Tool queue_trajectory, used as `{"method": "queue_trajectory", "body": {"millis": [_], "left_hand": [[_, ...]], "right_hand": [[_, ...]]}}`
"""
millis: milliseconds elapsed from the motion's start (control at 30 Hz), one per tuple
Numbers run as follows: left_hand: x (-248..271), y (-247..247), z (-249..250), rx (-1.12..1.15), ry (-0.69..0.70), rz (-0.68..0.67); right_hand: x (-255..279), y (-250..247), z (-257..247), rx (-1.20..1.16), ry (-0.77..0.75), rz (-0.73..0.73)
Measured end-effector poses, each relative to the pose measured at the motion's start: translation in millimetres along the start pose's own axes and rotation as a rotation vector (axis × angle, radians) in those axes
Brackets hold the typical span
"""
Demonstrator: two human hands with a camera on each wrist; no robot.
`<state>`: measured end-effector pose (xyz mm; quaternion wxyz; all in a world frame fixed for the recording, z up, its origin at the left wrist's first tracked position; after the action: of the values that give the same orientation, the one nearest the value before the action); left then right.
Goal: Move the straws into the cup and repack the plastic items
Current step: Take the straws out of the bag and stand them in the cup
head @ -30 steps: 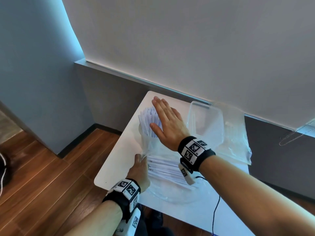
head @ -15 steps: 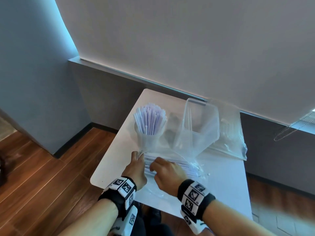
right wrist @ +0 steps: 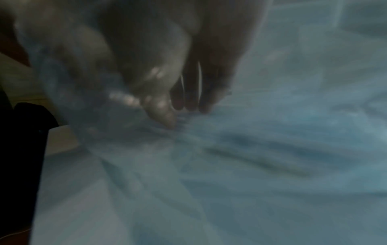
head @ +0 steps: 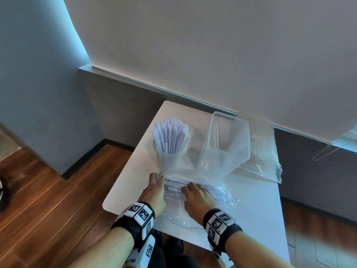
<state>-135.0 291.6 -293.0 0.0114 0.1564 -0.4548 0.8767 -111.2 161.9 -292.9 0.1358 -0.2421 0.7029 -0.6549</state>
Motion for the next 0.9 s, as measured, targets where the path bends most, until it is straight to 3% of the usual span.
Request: {"method": "queue_trajectory", "body": {"millis": [200, 900], "left_hand": [[2.8, -4.0, 6.3, 0.037, 0.018, 0.003], [3.0, -6.3, 10.8, 0.017, -0.014, -0.005]], "right_hand": [[-1.8, 10.0, -11.2, 0.092, -0.074, 0.019], [-9.4, 13.7, -17.1, 0.099, -0.096, -0.063]]}}
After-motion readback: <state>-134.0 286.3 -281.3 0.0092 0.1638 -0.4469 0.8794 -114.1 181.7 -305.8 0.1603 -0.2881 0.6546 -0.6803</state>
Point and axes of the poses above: each hand's wrist, its own x-axis away from the middle knuckle, its own y-axis out of the palm, z = x × y, the point moved 10 cm from there along -x, towards the middle knuckle, and after that the axes turned 3 degrees about z, right-handed, at the moved point
